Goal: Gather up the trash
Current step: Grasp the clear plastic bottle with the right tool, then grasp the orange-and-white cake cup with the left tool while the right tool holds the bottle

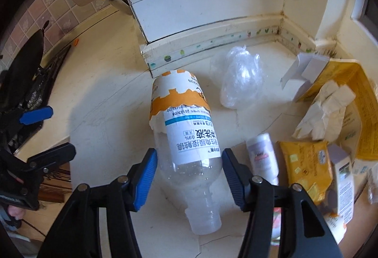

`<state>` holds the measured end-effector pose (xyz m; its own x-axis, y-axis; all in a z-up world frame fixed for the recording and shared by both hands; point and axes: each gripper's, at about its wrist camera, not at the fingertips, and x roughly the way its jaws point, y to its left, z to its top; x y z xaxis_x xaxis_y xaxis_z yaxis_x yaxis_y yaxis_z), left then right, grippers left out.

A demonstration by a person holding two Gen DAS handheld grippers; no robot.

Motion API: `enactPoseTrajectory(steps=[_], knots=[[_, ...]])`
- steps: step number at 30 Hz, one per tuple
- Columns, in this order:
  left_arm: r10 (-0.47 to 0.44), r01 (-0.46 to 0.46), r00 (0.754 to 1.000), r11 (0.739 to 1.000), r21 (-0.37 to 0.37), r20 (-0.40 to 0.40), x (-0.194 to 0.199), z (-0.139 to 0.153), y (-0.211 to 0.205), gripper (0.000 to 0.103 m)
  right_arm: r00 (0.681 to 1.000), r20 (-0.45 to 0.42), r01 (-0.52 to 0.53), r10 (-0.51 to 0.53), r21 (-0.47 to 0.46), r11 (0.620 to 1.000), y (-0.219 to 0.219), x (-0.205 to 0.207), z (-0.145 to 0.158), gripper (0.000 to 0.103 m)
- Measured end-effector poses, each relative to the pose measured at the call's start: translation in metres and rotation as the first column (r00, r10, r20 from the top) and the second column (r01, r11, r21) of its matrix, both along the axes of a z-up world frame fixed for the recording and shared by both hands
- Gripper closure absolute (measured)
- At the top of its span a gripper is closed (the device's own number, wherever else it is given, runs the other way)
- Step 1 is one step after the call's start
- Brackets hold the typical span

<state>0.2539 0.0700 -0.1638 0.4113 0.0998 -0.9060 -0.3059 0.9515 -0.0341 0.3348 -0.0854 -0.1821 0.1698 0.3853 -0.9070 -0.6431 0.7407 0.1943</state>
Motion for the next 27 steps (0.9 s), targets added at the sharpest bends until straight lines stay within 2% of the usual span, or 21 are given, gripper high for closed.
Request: enactPoseTrajectory(steps=[2,6,10,18,21,27], knots=[[-0.006,0.006,1.0,1.0,-0.007,0.006,0.0,0.002,0.0,0.001,1.0,0.004,0.005,-0.005,-0.029,1.0,0.001,-0.006,0.006,0.048],[-0.027,0.028,0.999,0.999,-0.041,0.019,0.003,0.005,-0.006,0.001,0.998,0.026,-0.051,0.053,-0.055,0.997,0.003,-0.029,0.022,0.049],[-0.071,0.072,0.997,0.996,-0.053,0.032,0.012,0.005,-0.02,0.001,0.996,0.029,-0.083,0.086,-0.082,0.993,0.002,-0.051,0.023,0.049],[-0.131,0.13,0.991,0.99,-0.047,-0.006,0.029,-0.013,-0.047,0.001,0.999,-0.006,-0.052,0.052,-0.097,0.994,-0.018,-0.072,0.014,0.049],[-0.138,0.138,0.99,0.988,-0.074,0.003,0.031,-0.017,-0.05,0.001,0.999,-0.015,-0.035,0.034,-0.096,0.995,-0.025,-0.076,0.012,0.049],[-0.147,0.146,0.989,0.986,-0.074,-0.004,0.034,-0.018,-0.052,0.001,1.0,-0.025,-0.011,0.009,-0.092,0.996,-0.038,-0.085,0.016,0.049]])
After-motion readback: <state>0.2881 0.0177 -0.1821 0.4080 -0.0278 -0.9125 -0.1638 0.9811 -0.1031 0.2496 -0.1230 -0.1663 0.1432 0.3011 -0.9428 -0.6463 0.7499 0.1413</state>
